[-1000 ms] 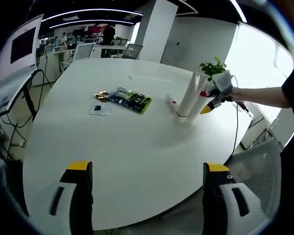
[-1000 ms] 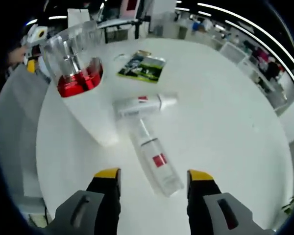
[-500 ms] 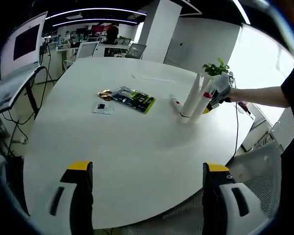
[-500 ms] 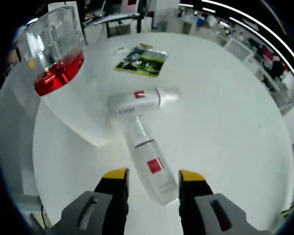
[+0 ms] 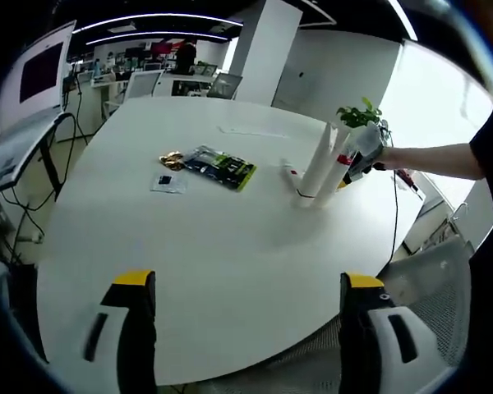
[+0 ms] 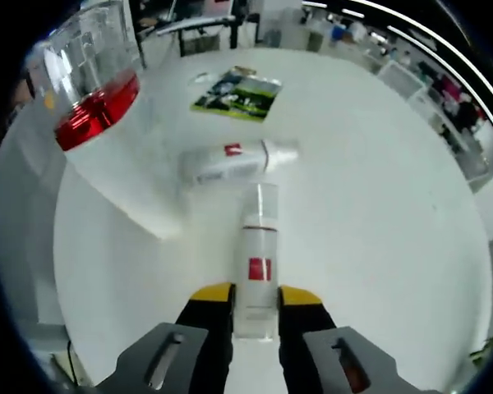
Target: Arrange the skincare products in the storage area until every visible bottle or jar stands upright without overlapping.
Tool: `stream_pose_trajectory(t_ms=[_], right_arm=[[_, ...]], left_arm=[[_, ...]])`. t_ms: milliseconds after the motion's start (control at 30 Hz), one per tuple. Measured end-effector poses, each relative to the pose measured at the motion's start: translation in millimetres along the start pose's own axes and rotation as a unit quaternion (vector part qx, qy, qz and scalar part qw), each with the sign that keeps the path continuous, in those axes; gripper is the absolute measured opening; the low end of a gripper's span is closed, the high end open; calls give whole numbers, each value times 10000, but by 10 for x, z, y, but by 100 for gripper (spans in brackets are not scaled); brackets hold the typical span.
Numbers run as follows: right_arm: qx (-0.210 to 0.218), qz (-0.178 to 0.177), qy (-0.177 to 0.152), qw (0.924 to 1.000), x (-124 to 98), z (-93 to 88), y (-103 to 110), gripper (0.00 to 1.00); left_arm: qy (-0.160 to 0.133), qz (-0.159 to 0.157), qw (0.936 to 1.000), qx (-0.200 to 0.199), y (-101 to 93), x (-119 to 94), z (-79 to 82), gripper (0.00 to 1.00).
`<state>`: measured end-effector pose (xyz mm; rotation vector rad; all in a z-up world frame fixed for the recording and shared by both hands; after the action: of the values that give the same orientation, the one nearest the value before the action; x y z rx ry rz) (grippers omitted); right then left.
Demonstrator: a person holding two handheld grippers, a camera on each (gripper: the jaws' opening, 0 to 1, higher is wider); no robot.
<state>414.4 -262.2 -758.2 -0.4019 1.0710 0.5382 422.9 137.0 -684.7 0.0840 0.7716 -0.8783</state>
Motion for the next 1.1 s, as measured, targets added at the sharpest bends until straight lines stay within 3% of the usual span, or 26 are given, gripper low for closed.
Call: stream_pose_trajectory(t_ms=[300, 400, 900, 1100], right_arm=[[781, -238, -449, 9957, -183, 28, -27, 11], [1176, -282, -703, 9902, -265, 27, -4, 11], [1558, -893, -1248, 9758, -772, -49, 204, 11], [1520, -1194, -1468, 9701, -1041, -46, 359, 11]], left_arm=[[-62, -36, 10000, 51, -43, -28, 53, 87], [-73, -86, 9999, 97, -82, -35, 68, 87], [-207, -358, 9988, 262, -265, -107, 149, 87], [-216, -519, 9977, 379, -380, -111, 165, 87]])
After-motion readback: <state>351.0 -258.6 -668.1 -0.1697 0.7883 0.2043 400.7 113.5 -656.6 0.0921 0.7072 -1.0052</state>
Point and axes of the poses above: the point that each gripper's makers call its tool centre point, and the gripper's own axes: x roughly forward along the fingers, y roughly to its left, z roughly out of its top, the point moved 2 cm from there along -x, roughly backward along the fingers, and after that the axes turned 3 degrees about z, right-handed, at the moved point
